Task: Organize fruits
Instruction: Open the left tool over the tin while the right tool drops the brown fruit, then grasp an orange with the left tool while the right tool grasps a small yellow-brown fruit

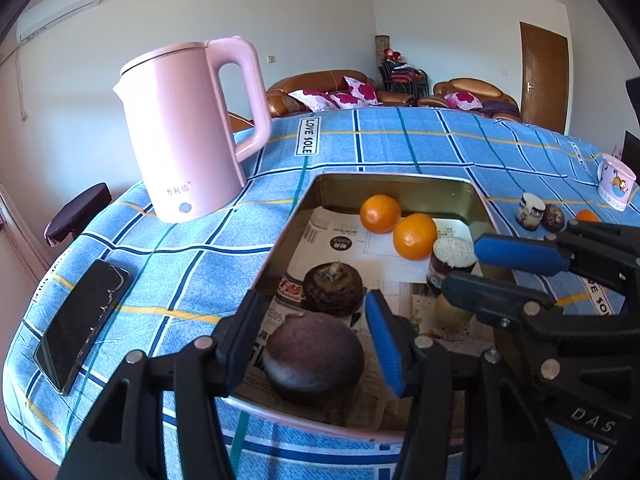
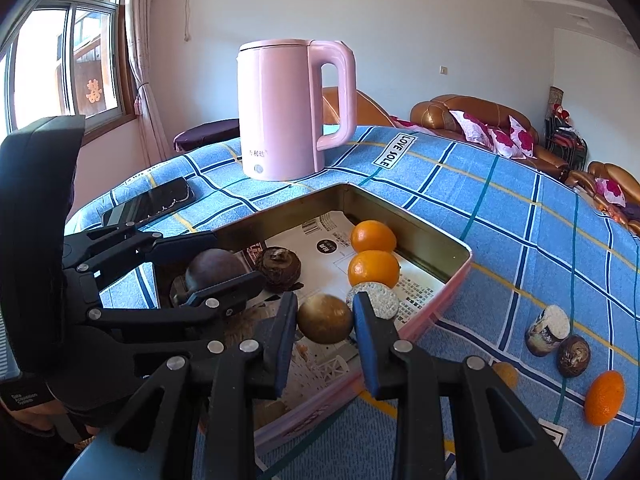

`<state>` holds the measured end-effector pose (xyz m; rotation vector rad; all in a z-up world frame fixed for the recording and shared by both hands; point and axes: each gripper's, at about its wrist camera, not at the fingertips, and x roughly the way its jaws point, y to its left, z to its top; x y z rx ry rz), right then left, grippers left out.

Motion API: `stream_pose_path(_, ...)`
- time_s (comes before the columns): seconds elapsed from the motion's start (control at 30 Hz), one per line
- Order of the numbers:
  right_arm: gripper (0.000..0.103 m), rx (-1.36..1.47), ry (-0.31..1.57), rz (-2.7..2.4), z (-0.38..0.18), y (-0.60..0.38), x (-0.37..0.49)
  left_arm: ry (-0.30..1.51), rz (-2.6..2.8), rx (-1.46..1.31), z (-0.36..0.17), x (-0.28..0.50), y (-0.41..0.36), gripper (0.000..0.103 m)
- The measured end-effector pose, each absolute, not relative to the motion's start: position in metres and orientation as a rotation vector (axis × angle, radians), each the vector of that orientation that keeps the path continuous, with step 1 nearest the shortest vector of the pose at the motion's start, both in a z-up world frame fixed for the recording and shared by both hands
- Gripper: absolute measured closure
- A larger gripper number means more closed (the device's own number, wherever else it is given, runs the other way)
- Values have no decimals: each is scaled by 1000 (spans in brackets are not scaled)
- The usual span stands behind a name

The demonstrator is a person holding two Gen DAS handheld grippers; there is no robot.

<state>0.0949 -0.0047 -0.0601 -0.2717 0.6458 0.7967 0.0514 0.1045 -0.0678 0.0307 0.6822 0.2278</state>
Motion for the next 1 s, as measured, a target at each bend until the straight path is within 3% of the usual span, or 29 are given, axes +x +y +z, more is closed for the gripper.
stream_pose_path(0.1,61,-258,637,787,-58,-9,94,673,227,26,-65,49,103,42)
stream_pose_path(0.27,54,-232,606,770,-50,-29,91,602,208,10,-50,39,95,14)
stream_pose_path(0.33,50,-239,590,747,-48,-42,89,571,188,-3,-42,35,89,10)
stream_pose_path(0.63,49,-246,624,554,-52,-110,108,528,191,2,-32,46,65,4)
stream_pose_path(1.0,49,-264,804,564,-76,-88,148,517,173,11,-28,53,60,4)
